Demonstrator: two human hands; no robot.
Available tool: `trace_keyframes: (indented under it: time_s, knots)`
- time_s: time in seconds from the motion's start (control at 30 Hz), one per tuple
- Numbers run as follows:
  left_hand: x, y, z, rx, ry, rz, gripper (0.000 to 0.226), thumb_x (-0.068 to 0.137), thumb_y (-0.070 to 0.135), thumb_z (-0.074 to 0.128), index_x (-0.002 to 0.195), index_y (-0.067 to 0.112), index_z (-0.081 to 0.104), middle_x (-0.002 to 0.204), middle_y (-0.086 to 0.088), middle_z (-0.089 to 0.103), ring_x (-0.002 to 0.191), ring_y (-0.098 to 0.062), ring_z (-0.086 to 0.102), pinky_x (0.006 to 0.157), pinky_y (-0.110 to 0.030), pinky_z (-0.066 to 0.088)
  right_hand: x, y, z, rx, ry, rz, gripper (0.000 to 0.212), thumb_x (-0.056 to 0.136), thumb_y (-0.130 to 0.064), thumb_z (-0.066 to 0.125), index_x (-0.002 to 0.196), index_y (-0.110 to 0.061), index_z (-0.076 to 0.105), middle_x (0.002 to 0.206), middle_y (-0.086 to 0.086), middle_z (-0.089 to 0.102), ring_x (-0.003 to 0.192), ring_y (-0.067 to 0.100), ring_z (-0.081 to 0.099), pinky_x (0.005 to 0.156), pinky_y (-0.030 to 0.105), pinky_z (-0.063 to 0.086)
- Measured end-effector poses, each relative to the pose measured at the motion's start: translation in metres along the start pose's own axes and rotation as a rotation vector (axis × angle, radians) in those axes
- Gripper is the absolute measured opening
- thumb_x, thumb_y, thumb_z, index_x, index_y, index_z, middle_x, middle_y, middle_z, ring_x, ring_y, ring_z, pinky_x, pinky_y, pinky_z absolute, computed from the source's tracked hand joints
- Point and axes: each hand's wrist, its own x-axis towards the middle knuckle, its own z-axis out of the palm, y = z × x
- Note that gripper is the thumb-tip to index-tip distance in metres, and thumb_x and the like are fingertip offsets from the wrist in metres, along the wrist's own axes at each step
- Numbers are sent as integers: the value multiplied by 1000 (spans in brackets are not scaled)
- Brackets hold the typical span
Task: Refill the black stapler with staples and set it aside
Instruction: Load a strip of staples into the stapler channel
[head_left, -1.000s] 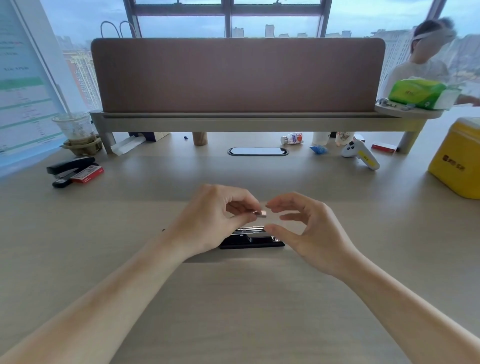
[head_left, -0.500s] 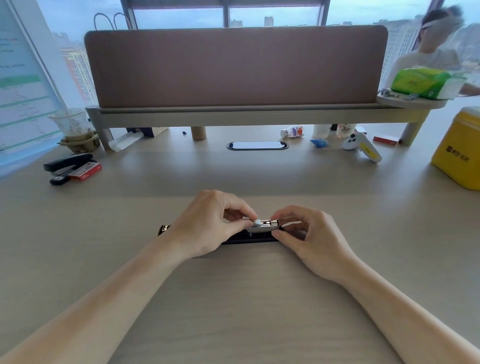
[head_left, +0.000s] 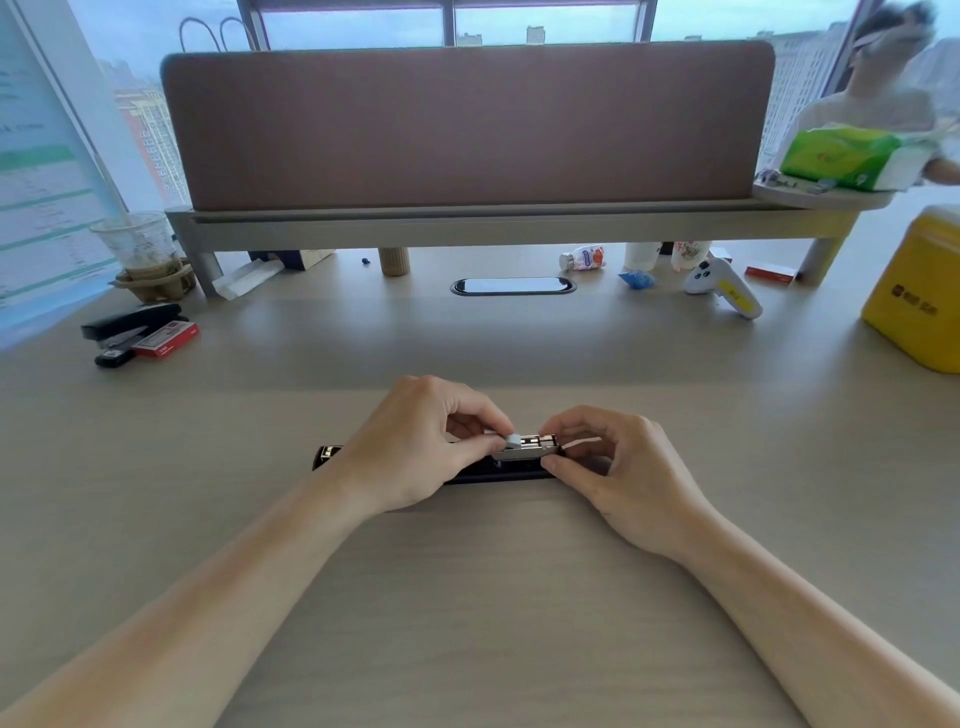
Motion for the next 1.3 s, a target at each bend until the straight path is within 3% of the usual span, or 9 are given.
trace_keyframes:
  time_s: [0.27,0.4,0.53,0.67,0.87,1.3]
  knots:
    - [2,4,2,59,-26,17,9,86,21,84,91,28,87,81,9,82,79,-6,75,73,-17,57,0,0,0,-10,-3,-9,24,85,-7,83,92,-30,78,87,-10,82,78,3,78,83,31,65]
    - [-1,3,6,138,-35,24,11,86,28,84,96,31,86,85,10,82,79,-7,74,76,-26,57,0,0,-1,0,-5,-8,24,85,-6,82,92,-29,78,88,-8,82,79,6,79,83,31,64]
    - [-10,-6,-1,172,66,-18,12,82,38,86,91,32,82,84,13,80,84,-4,73,73,-19,54,0,1,0,-2,0,-12,23,85,-7,82,92,-28,78,88,-8,82,79,9,79,82,30,63]
    - [-12,-15,-5,223,37,-38,10,82,38,84,82,29,81,78,10,80,75,-14,73,72,-39,57,1,2,1,-11,0,2,24,84,-8,83,92,-30,78,88,-10,81,79,11,79,83,32,63]
    - [-9,-13,3,221,40,-22,11,83,40,83,84,29,81,77,6,79,66,-18,68,67,-41,56,1,3,0,-8,1,0,23,84,-10,83,93,-30,78,88,-10,81,80,11,79,85,37,64]
    - [-1,-8,14,213,27,-3,10,82,39,84,85,30,82,71,5,77,66,-18,69,67,-40,56,2,6,0,-2,0,1,23,84,-11,84,93,-32,77,89,-7,81,81,13,79,86,39,64]
